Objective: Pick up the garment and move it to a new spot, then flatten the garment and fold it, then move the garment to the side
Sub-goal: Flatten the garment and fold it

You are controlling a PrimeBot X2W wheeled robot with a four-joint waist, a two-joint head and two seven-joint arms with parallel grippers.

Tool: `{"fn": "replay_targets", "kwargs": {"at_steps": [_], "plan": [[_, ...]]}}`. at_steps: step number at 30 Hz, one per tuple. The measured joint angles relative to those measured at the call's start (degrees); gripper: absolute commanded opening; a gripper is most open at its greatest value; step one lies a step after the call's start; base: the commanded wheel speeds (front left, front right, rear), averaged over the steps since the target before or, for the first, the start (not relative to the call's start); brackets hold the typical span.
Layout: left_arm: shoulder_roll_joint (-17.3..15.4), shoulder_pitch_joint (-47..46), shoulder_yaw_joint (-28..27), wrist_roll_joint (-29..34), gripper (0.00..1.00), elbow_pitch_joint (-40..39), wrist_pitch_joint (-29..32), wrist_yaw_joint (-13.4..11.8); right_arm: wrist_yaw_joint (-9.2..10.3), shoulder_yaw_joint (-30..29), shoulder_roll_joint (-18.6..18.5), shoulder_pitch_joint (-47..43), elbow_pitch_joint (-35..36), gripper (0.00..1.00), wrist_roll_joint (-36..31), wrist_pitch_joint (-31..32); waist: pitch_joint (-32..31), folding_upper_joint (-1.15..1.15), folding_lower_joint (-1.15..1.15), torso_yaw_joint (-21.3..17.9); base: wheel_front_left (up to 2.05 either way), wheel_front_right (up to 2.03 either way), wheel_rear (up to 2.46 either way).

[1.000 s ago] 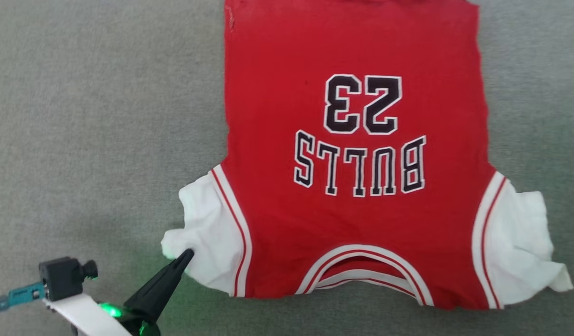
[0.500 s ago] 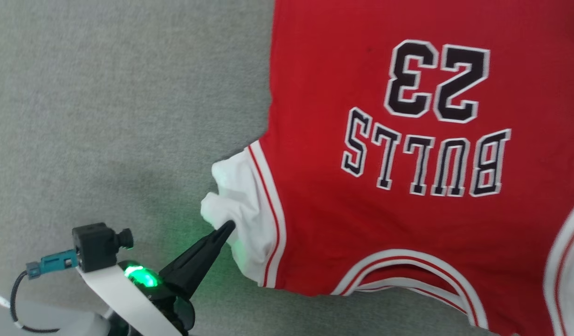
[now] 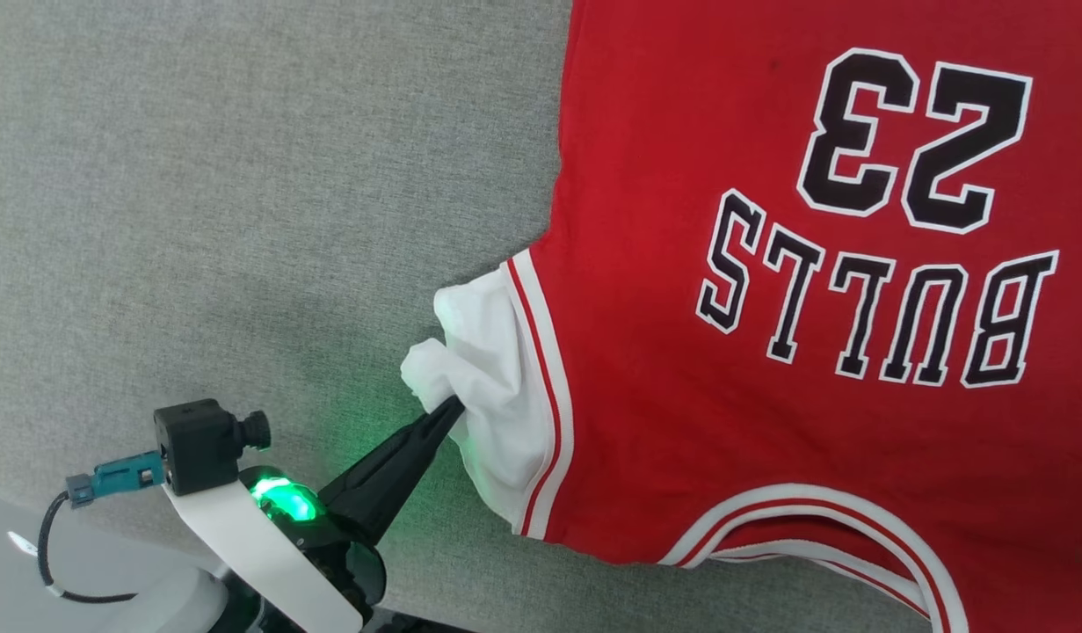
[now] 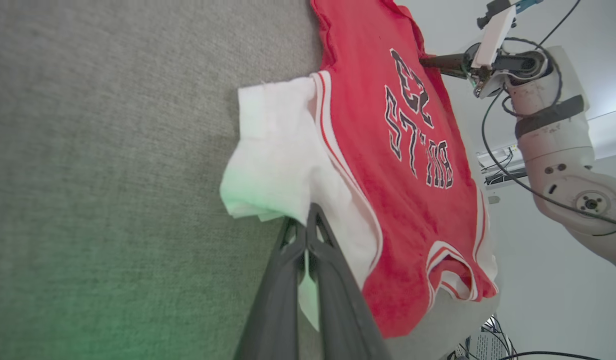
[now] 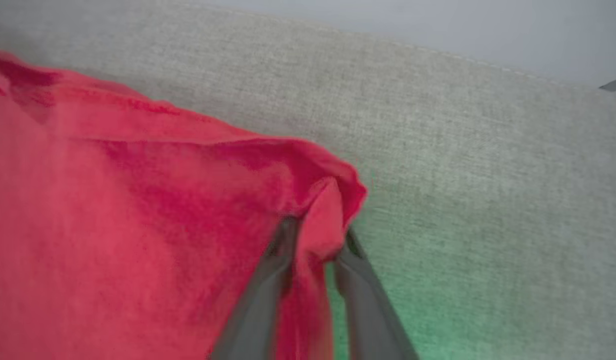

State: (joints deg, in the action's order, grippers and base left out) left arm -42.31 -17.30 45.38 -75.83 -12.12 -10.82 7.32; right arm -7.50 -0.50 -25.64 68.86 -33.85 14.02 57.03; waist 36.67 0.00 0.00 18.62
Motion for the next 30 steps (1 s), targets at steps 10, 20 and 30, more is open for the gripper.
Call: {"fn": "replay_targets", "kwargs": {"at_steps": [10,20,30], "plan": [[-1.5,0.4,0.1,-0.4,0.0,3.2,-1.9,0.0,-0.01,6.2,-1.5,-5.3,1.3,0.0,5.7,-3.1,-5.7,0.0,0.0,-2.6,0.0,0.0,0.0],[-3.4,4.0,-1.0,-2.0,0.0,6.4,-2.9,-0.1,0.0,9.3,-11.7,-31.7,24.4,0.0,22.8,7.3,-12.9,0.0,0.0,-8.2,0.0,0.0,0.0],[-4.9,6.9,-3.5,-3.5,0.0,7.1,-3.5,-0.5,-0.01,7.1,-12.4,-61.4,46.8,0.0,31.4,19.2,-17.3,0.0,0.0,-14.1,0.0,0.0,0.0]]}}
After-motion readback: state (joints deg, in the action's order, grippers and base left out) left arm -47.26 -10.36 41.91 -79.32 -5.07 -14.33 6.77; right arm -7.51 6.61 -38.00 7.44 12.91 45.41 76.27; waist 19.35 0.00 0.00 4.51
